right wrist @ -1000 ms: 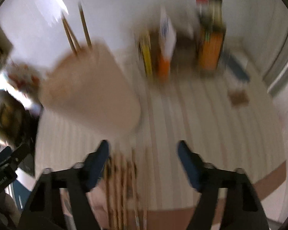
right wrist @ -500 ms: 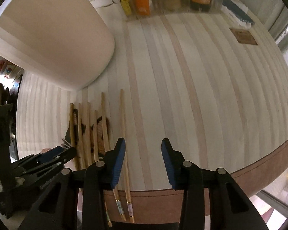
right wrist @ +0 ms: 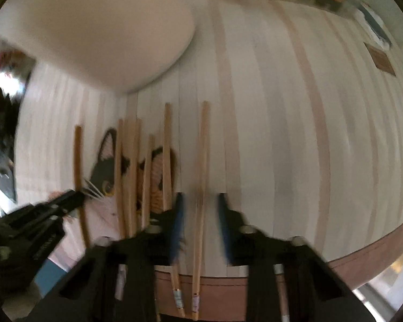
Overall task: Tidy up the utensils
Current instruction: 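Lower both grippers to the chopstick row and close each on a chopstick, then lift both held chopsticks above the cream holder and open both grippers inside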
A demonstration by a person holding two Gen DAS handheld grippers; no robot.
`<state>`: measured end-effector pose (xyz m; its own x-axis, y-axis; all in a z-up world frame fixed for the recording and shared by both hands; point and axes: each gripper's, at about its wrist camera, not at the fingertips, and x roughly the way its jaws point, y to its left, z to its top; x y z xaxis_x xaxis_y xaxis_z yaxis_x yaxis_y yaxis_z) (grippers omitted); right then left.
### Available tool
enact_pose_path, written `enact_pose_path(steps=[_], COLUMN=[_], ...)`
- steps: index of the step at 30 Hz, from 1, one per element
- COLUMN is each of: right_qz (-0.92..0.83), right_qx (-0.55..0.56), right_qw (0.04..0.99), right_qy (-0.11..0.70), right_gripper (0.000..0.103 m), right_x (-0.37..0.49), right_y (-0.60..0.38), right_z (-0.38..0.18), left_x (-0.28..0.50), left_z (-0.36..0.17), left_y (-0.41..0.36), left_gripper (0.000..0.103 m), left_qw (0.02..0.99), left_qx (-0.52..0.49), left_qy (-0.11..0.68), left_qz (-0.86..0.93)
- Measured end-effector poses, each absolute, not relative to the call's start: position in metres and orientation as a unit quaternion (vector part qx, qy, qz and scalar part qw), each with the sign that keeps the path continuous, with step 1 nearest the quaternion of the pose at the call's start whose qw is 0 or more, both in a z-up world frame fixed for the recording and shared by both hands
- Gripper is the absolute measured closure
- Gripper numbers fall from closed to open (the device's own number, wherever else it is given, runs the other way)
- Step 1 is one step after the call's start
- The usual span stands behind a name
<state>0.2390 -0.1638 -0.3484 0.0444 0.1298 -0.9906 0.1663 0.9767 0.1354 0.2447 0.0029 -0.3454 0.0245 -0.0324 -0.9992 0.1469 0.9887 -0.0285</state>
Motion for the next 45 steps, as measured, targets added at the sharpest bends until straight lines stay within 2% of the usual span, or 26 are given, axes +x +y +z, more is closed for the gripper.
enact_pose_path(steps=[17,33,37,45], right_qz=[-0.033,-0.039,-0.044,-0.07], right_qx=[0.046,0.046,0.079,0.131], right_qw=[0.71,0.706,0.711,0.76], right_qy=[0.702,0.706,0.698,0.632], right_gripper=[0.095,0.095,0.096,0.096], right_x=[0.218,0.228,0.224,0.221], right_y=[-0.171,-0.166,-0.18,-0.215], right_z=[-0.346,-0.346,-0.341,-0.284], left_x=[0.244,0.249,0.24,0.231], left_z=[-0.352,-0.351,-0.33,-0.259], left_y=[0.0,0.0,-0.006,-0.017], left_gripper=[0.097,0.098,0.098,0.098], left_qw=[0.712,0.718,0.749,0.808], left_qx=[0.053,0.075,0.118,0.131], left_qy=[0.697,0.69,0.65,0.569], left_qz=[-0.062,-0.056,-0.055,-0.083])
